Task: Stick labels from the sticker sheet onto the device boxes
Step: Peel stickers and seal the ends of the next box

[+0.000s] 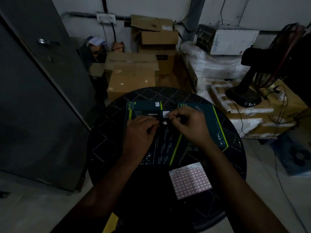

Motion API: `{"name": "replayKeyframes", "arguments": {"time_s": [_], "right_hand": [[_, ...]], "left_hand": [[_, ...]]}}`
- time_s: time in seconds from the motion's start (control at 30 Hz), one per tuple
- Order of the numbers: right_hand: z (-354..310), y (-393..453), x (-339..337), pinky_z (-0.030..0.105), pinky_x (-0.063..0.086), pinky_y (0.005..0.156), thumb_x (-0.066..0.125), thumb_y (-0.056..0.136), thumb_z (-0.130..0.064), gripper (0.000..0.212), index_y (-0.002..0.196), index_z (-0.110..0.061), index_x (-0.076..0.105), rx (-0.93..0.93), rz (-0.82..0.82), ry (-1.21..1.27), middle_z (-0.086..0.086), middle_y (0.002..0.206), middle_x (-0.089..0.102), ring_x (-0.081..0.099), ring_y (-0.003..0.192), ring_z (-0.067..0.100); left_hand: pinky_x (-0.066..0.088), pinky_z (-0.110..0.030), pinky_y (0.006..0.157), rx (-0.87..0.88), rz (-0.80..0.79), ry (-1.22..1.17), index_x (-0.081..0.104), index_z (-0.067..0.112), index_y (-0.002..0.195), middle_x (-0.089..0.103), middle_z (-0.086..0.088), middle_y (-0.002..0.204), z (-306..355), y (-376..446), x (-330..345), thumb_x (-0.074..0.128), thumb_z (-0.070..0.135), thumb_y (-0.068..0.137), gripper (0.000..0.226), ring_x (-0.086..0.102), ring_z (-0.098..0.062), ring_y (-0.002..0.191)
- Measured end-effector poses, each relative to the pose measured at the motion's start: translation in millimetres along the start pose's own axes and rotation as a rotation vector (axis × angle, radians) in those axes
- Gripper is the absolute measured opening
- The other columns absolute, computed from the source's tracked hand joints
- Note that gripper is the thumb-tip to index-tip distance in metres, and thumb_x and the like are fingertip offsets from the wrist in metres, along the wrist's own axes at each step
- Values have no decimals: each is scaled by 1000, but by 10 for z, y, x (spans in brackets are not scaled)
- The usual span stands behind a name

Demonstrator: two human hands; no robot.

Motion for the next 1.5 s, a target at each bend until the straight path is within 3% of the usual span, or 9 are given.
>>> {"name": "replayKeyframes", "arguments": {"time_s": [0.13,0.4,0.5,0.57,0.63,0.77,0.87,1.03,1.5], "right_hand": [[-63,68,128,33,55,69,78,82,-26,7,87,-29,74,-51,-93,-117,-15,90,68,64,81,4],[-51,-45,111,28,51,66,77,82,-25,9,90,-24,73,-136,-70,-73,-10,91,66,61,75,6],[-41,-84,75,25,54,73,83,76,-22,34,108,-18,73,-160,-139,-1,-4,105,65,63,84,8],[-37,-119,99,29,57,77,90,68,-27,47,110,-19,72,-202,-165,-108,-5,111,62,64,94,10],[-48,-139,118,31,57,77,90,70,-26,38,104,-19,74,-243,-125,-179,-5,110,62,64,98,10],[-37,-136,88,23,54,76,78,83,-11,7,90,-13,78,-210,-38,-52,-6,105,62,63,95,6],[5,-119,25,18,51,73,73,86,-5,6,89,-9,76,-126,5,34,1,103,62,63,91,8],[-43,-167,63,34,58,68,74,84,-21,10,89,-13,77,-195,2,-172,-4,110,64,67,83,10],[-149,-223,83,36,55,58,70,87,-25,11,87,-16,77,-278,-26,-313,-5,117,66,69,77,15]], "left_hand": [[33,-22,85,26,14,-1,78,18,94,74,6,97,1,-30,8,80,14,79,15,62,-6,97],[34,-24,87,34,43,-4,77,18,93,74,6,96,27,-77,-6,80,13,79,15,61,-6,98],[35,-25,87,41,51,-2,77,18,92,74,6,96,38,-82,-14,81,12,78,16,62,-7,97],[36,-26,88,51,55,1,77,17,92,74,6,96,46,-85,-18,81,11,78,16,62,-7,97],[36,-26,88,46,56,-1,77,17,92,74,6,96,44,-86,-15,81,11,78,16,61,-7,97],[33,-23,89,35,43,0,77,17,92,74,6,96,46,-98,-17,80,14,79,14,62,-8,97],[34,-25,88,39,30,11,77,18,92,74,7,96,54,-118,-14,79,15,80,13,63,-9,96],[36,-26,89,48,43,15,76,18,92,74,7,96,72,-137,-25,79,14,80,14,62,-7,97],[43,-35,86,40,45,-2,76,18,92,73,7,96,87,-171,-40,78,12,80,14,64,-10,94]]}}
Point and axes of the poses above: each hand's wrist, its own y-axis towards the middle knuckle, its own x-axis out of the palm, z = x × y, the point moved 8 cm from there along y, towards the middle knuckle
